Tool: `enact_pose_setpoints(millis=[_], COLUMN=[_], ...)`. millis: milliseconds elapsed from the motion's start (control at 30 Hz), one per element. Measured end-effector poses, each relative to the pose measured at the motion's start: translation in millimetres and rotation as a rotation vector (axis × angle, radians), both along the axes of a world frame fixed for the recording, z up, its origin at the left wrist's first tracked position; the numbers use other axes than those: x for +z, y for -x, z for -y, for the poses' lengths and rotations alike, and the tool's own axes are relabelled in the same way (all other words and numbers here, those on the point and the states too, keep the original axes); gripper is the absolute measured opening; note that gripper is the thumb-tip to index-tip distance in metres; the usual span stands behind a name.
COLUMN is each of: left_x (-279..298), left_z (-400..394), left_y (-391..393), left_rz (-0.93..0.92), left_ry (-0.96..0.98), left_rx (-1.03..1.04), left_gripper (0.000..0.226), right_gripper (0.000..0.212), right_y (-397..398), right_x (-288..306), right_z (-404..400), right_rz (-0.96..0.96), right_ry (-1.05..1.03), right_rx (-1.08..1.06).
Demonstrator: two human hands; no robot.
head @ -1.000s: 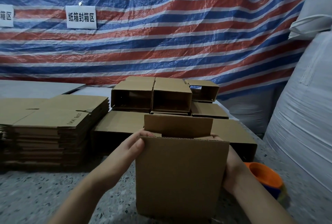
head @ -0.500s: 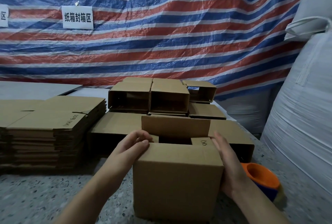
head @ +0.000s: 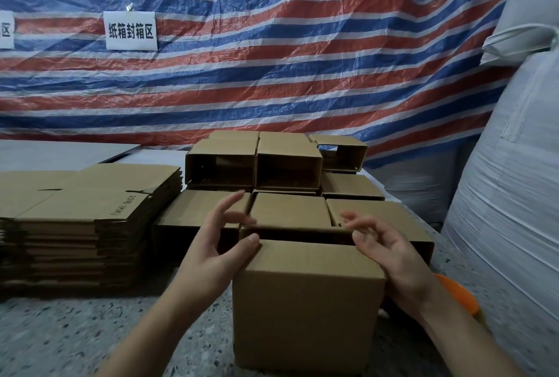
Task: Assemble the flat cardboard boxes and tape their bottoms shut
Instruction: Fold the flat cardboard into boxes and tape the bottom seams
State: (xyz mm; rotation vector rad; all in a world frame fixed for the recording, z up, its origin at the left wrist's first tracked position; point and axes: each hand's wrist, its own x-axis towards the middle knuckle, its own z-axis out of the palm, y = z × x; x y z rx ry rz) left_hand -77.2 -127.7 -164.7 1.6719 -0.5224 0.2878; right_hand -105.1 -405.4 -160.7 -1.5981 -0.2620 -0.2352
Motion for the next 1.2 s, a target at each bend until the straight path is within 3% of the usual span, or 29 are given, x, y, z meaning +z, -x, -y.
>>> enact_pose_setpoints(millis=[100, 333, 400, 467, 567, 667, 733, 833, 900, 1067, 1200], left_x=[0.2, 8.8, 15.4, 25.8, 42.7, 49.5, 47.3, 44.9, 43.1, 44.9, 41.5], left_z=[2.2, 1.0, -0.9, -2.3, 6.8, 34.0, 47.5, 49.1, 48.6, 50.9, 49.0], left_y=[2.9, 9.0, 10.2, 11.8, 18.7, 29.4, 30.8, 29.8, 29.4, 28.9, 26.5], left_rz=[-0.006, 0.014, 0.066, 0.174, 0.313, 0.277, 0.338, 0.384, 0.385, 0.392, 0.416], left_ry=[-0.004, -0.102, -0.264, -0.542, -0.816, -0.952, -1.106, -1.154, -1.151, -1.156, -1.148], left_rx=[-0.008, 0.029, 0.095, 0.184, 0.196, -0.012, -0.042, -0.001, -0.01, -0.013, 0.0], left_gripper=[0.015, 0.019, 0.014, 0.013, 0.036, 0.052, 0.061, 0.064, 0.063, 0.062, 0.064], right_gripper=[0.02, 0.023, 0.023, 0.023, 0.027, 0.021, 0.021, 0.031, 0.034, 0.052, 0.05], right_y=[-0.5, -3.3, -3.3, -3.5, -4.5, -3.3, -2.8, -4.2, -5.8, -0.2, 2.3], right_x=[-2.6, -7.3, -7.1, -6.5, -5.7, -2.4, 0.7, 4.4, 5.5, -16.1, -51.1], right_z=[-1.7, -1.1, -1.4, -1.0, 0.5, -0.1, 0.8, 12.8, 34.0, 85.7, 94.3], right_rz=[0.029, 0.053, 0.055, 0.054, 0.057, 0.025, 0.005, -0.031, -0.085, -0.441, -0.408], right_ry=[0.042, 0.039, 0.047, 0.056, 0.077, 0.092, 0.134, 0.236, 0.389, 1.291, 1.461], right_rx=[-0.069, -0.099, -0.101, -0.102, -0.096, -0.079, -0.072, -0.104, -0.266, -0.428, -0.499])
